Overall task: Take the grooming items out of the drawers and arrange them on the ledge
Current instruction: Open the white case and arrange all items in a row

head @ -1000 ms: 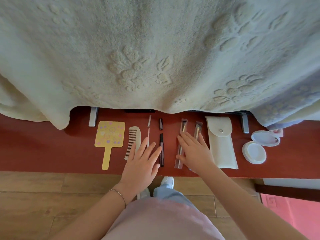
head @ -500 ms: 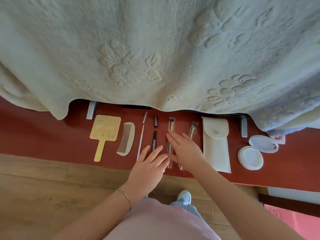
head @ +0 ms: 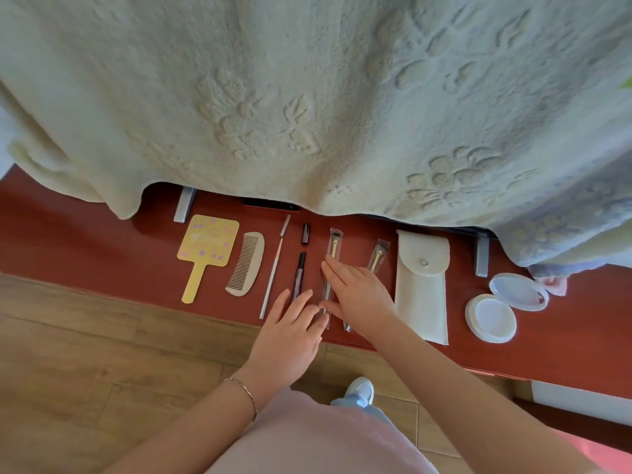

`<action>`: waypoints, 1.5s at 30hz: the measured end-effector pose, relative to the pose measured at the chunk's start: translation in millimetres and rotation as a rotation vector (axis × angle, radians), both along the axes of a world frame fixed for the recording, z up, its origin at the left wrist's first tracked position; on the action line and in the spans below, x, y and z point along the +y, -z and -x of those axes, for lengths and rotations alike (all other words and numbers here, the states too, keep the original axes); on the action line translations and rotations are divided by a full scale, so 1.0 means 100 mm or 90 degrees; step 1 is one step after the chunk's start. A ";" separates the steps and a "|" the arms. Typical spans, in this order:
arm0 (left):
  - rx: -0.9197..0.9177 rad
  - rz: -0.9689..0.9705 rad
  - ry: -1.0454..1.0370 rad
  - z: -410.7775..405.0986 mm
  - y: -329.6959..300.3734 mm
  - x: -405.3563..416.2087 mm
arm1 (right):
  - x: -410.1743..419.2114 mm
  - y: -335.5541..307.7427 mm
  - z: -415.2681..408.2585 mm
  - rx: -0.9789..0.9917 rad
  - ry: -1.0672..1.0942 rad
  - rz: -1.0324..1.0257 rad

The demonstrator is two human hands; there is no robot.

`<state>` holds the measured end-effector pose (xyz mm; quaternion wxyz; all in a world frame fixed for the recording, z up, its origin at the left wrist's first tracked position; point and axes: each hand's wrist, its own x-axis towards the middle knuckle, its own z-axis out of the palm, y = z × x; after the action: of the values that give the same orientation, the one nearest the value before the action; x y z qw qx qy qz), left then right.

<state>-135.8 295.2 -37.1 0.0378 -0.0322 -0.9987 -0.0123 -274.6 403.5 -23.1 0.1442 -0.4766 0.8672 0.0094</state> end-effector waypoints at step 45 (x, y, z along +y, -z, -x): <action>0.016 0.005 0.090 0.34 0.00 0.34 | 0.92 0.07 -0.06 0.009 0.319 -0.077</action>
<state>-169.7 329.4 -37.2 0.0490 -0.1028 -0.9934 -0.0106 -268.8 495.5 -29.8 0.1640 -0.2372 0.9571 0.0283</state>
